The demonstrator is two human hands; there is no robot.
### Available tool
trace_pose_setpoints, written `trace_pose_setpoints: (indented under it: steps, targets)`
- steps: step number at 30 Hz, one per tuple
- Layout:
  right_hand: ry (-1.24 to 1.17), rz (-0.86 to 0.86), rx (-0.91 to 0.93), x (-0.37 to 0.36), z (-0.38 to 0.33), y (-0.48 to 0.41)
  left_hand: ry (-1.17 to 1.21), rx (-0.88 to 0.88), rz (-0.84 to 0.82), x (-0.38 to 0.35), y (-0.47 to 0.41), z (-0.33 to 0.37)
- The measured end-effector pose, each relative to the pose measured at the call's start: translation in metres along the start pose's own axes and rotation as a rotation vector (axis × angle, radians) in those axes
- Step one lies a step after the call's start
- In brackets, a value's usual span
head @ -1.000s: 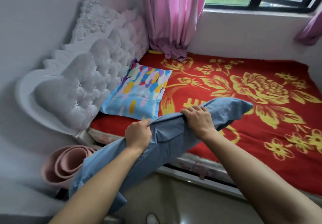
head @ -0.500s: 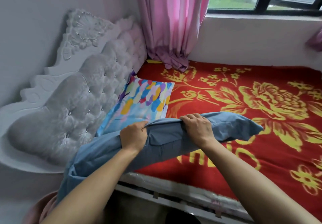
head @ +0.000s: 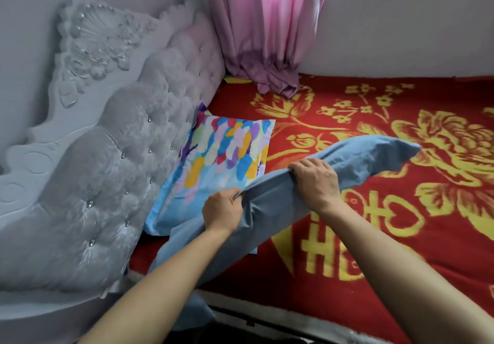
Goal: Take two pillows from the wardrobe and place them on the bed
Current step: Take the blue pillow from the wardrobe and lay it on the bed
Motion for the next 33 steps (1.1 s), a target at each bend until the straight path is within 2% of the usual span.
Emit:
trace_pose_setpoints:
  steps: [6,10,16,19,21,24,26,27,30,31,33]
  targets:
    - [0.088,0.066,0.011,0.004,-0.020,-0.098,0.215,-0.018,-0.013,0.006,-0.079,-0.002]
    - [0.154,0.049,-0.004,-0.025,-0.050,-0.153,0.314,-0.020,-0.067,0.004,-0.134,-0.035]
    - [0.057,-0.022,-0.087,-0.151,-0.106,-0.217,0.359,0.057,-0.205,-0.019,-0.223,-0.134]
    - [-0.009,-0.019,-0.107,-0.218,-0.135,-0.241,0.295,0.083,-0.220,-0.034,-0.263,-0.184]
    - [-0.066,-0.111,-0.169,-0.270,-0.143,-0.241,0.212,0.129,-0.211,-0.045,-0.287,-0.219]
    - [-0.134,-0.393,-0.325,-0.352,-0.133,-0.195,0.122,0.304,-0.261,-0.064,-0.316,-0.273]
    - [-0.154,-0.548,-0.331,-0.388,-0.131,-0.151,0.094,0.438,-0.333,-0.079,-0.321,-0.309]
    - [-0.154,-0.572,-0.286,-0.397,-0.136,-0.137,0.081,0.482,-0.368,-0.086,-0.320,-0.325]
    - [-0.093,-0.470,-0.112,-0.402,-0.160,-0.128,-0.007,0.455,-0.368,-0.099,-0.318,-0.347]
    - [-0.067,-0.397,-0.135,-0.399,-0.159,-0.129,-0.044,0.408,-0.331,-0.102,-0.319,-0.347]
    - [-0.038,-0.269,-0.370,-0.396,-0.131,-0.121,-0.074,0.316,-0.232,-0.111,-0.324,-0.341]
Point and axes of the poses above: each hand's wrist, its own y-axis away from the middle knuckle, its own x-axis out of the back of the hand, z = x × y, the point moved 10 cm from there along -y, towards the middle knuckle, and after that the axes turned 5 degrees about x, right-handed, at the moved point
